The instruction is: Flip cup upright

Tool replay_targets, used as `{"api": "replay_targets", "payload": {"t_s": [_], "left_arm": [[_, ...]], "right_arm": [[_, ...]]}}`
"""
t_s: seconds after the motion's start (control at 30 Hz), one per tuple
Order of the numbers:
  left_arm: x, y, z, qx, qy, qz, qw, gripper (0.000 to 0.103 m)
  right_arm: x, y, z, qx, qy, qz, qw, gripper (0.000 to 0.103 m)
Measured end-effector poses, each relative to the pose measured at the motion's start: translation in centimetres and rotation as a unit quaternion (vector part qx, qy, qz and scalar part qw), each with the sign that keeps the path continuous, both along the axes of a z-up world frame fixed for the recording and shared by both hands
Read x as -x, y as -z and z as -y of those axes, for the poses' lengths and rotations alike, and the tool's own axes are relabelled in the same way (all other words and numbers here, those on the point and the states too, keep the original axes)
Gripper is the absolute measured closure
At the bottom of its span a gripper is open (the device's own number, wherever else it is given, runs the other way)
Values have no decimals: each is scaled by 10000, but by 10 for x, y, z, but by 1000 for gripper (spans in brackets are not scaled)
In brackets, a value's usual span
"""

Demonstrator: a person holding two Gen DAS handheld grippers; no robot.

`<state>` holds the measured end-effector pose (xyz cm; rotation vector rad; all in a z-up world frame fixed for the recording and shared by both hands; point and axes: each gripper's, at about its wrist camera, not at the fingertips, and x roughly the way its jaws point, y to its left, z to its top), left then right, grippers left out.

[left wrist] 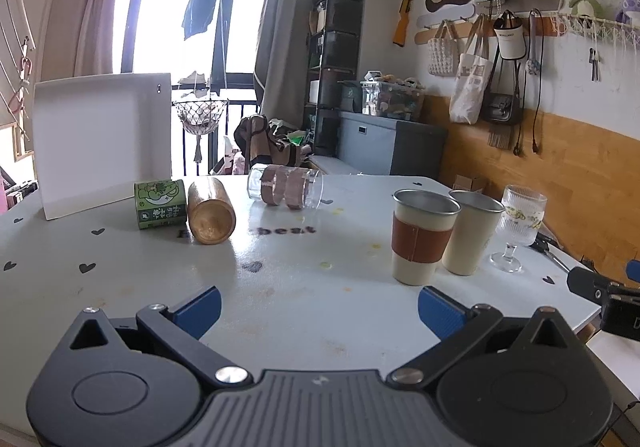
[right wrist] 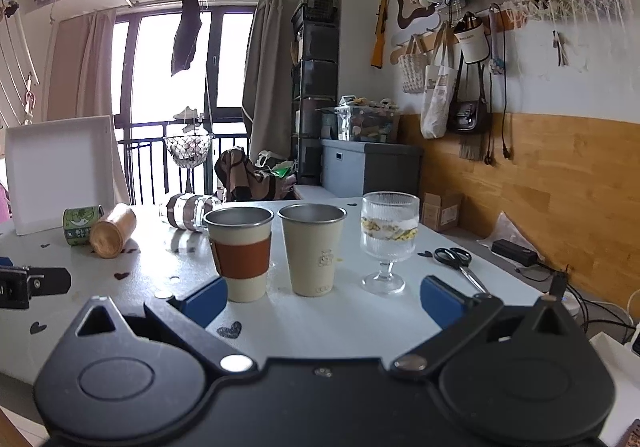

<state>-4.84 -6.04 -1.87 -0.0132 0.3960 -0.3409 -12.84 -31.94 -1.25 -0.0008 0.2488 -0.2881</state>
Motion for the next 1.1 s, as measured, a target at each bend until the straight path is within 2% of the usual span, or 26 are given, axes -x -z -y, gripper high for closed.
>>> {"api": "replay_targets", "payload": {"t_s": [1.1], "left_arm": [[-1, -1, 1, -10, -28, -6, 10000, 0]], "right_arm": [[2, 5, 1, -4, 34, -57, 10000, 0]]}}
